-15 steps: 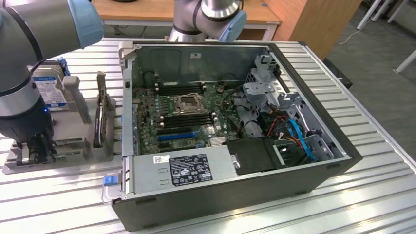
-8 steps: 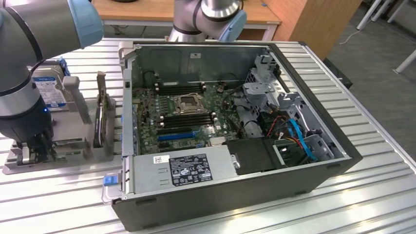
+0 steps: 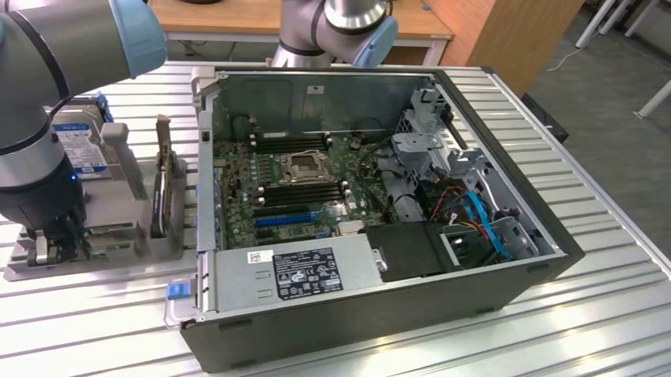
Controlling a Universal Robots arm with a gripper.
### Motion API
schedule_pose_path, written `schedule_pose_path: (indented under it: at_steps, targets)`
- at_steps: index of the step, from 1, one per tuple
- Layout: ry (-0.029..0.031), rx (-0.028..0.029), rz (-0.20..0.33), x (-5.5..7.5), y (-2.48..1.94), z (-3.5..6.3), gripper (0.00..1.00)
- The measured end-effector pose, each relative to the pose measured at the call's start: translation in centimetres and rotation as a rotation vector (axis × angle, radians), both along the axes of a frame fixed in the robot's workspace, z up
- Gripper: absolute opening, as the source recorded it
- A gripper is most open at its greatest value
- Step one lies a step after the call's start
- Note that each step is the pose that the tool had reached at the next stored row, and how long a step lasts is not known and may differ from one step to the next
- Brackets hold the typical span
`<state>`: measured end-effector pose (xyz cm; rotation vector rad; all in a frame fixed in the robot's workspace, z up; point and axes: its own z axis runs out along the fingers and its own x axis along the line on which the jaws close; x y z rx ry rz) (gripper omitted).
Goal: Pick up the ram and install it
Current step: 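Pick up the ram and move it above insertion slot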
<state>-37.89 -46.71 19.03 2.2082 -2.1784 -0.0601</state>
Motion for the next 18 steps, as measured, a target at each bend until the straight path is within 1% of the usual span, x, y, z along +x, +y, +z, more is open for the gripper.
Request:
schedule_pose_path:
  at_steps: [2,18]
  targets:
    - [-0.0002,0.0,0.0,0.0,0.0,0.21,0.14]
    - [-0.0001,0.0,0.0,0.0,0.03,7.45,0.14]
